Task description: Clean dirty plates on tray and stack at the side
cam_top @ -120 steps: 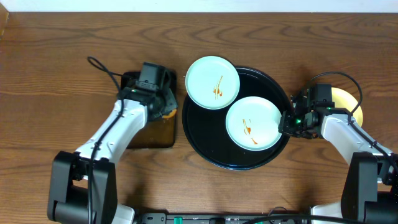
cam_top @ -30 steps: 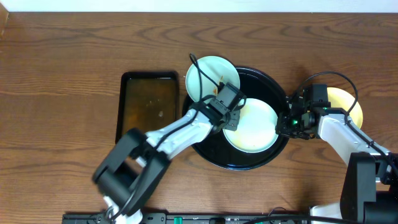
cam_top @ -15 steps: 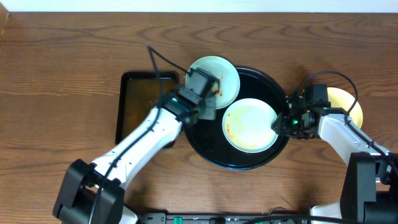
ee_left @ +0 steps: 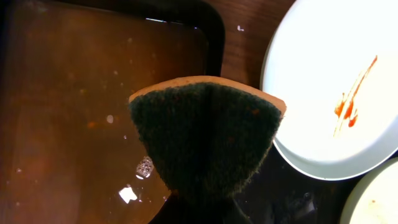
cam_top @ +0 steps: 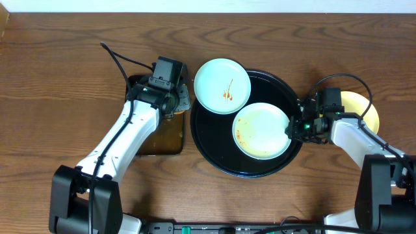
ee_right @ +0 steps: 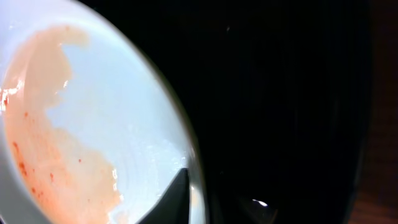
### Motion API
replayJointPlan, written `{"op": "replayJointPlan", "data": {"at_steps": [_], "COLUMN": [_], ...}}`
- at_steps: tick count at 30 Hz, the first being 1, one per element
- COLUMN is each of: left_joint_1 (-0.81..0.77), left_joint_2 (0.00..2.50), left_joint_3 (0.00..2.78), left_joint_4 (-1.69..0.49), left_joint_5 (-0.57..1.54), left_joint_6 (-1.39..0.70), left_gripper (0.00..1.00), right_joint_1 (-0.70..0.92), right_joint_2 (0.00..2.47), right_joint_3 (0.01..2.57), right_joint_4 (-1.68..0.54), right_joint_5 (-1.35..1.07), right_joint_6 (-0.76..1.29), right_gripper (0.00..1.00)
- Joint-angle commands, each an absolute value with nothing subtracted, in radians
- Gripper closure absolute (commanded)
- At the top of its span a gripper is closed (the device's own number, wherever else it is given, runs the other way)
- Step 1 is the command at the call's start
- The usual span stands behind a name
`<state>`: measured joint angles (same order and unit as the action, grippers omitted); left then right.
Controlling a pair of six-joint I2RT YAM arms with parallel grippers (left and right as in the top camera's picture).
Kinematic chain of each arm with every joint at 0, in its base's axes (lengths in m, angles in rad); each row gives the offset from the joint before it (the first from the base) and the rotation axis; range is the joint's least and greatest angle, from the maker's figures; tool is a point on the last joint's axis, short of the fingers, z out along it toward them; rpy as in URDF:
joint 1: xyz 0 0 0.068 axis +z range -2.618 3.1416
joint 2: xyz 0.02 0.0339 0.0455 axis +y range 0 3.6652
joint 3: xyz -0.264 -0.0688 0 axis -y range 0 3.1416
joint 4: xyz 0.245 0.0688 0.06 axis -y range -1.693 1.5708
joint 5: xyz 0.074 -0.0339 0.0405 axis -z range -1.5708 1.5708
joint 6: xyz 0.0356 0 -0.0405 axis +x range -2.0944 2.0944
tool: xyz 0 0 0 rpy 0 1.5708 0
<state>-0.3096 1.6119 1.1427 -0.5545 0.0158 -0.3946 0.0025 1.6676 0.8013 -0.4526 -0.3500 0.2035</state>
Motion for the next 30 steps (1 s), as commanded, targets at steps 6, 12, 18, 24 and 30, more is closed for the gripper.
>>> {"op": "replayJointPlan", "data": {"at_steps": [6,12,18,24,30], "left_joint_1": [-0.311,-0.311,-0.311,-0.311,-0.311], "left_joint_2": [1.591,1.591,1.591,1.591,1.591], "left_joint_3": [1.136,1.136,1.136,1.136,1.136], "left_joint_4": [-0.561,-0.563,-0.564,-0.564,-0.564], "left_joint_5": [0.007,0.006,0.006,0.006,0.006], "left_joint_6": [-0.386,-0.386,-0.385,-0.386,-0.386], "left_gripper": [0.93,0.92,0.92,0.92,0.92], "right_joint_1": [0.031,0.031,0.033,0.033,0.033], "right_joint_2": [1.648,1.473,1.319,1.288,1.316], "right_joint_3": [0.791,0.816,0.816,0.816,0.814], "right_joint_4": [-0.433,-0.428,-0.455,-0.465,-0.524], "right_joint_5": [-0.356,-0.383,-0.343,-0.247,-0.247], "right_joint_6": [0.175,0.073,0.052,0.043,0.052], "right_gripper": [0.99,0.99,0.99,0.99,0.73]}}
